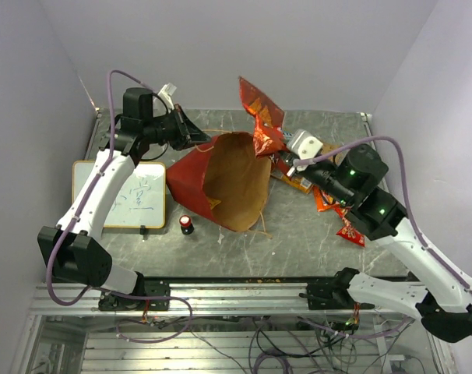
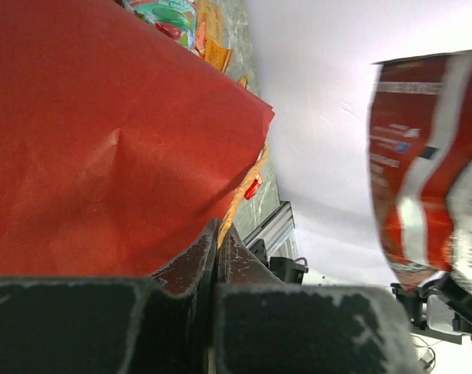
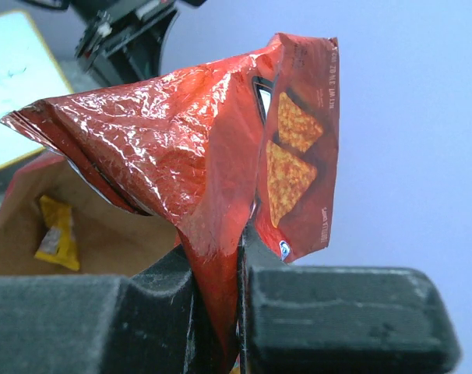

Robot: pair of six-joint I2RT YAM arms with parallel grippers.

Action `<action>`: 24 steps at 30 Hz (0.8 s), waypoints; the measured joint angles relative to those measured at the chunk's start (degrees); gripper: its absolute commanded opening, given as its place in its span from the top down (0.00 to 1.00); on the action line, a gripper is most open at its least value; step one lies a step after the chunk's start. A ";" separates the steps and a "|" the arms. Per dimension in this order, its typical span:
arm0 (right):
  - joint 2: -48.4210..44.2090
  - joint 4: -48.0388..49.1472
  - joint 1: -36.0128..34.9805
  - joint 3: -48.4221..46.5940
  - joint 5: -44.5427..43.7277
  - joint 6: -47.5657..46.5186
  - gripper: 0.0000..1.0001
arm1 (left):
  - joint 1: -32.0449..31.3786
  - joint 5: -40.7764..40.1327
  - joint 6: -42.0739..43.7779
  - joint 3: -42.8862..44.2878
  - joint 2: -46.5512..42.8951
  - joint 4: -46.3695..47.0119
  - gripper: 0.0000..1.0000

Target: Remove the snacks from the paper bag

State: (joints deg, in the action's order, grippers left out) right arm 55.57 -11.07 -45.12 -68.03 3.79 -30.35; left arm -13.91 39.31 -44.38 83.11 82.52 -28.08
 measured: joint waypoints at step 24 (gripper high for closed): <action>25.44 -2.89 13.14 -13.46 -41.38 25.77 1.00 | 0.66 1.53 -2.43 2.34 0.02 -0.24 0.93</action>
State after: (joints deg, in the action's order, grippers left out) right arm 81.01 -13.96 -31.99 -81.49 -37.58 -4.58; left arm -13.26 40.84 -46.81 85.45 82.54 -28.32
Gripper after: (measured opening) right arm 0.090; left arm 0.077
